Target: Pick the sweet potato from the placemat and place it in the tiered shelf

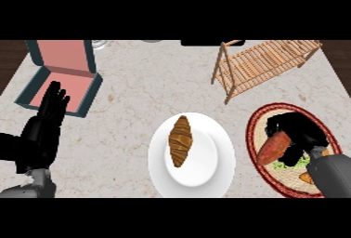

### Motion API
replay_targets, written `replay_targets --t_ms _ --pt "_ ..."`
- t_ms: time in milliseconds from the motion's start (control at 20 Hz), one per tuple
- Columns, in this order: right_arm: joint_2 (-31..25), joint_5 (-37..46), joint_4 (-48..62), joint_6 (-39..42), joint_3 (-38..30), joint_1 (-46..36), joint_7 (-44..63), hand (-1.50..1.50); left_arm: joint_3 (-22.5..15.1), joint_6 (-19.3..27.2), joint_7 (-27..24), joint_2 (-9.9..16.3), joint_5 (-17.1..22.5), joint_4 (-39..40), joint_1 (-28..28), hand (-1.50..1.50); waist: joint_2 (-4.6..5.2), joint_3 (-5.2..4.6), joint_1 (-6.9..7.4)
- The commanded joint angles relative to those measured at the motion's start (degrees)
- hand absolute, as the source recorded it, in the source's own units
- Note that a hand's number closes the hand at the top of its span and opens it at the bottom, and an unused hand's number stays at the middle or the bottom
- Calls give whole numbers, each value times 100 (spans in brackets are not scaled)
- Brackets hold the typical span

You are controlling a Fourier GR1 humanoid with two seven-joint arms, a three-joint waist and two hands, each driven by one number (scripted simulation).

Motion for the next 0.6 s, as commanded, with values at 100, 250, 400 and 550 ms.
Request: replay_targets --t_ms 100,250,400,550 --pt "-456 -688 -1432 628 -44 752 -1060 150 -25 23 -104 -89 -60 -8 162 0 -5 11 -72" --pt "-554 -1319 -2365 1124 -590 654 -745 150 93 121 -113 -58 -125 289 -210 0 0 8 -118" --pt "-211 -2430 -2763 1535 -1340 571 -261 150 173 29 -6 58 -20 -57 91 0 -36 6 -130" --pt "-301 -3138 -3661 1929 -1965 679 524 150 262 -12 -32 63 62 159 -22 0 -42 -1 -219"
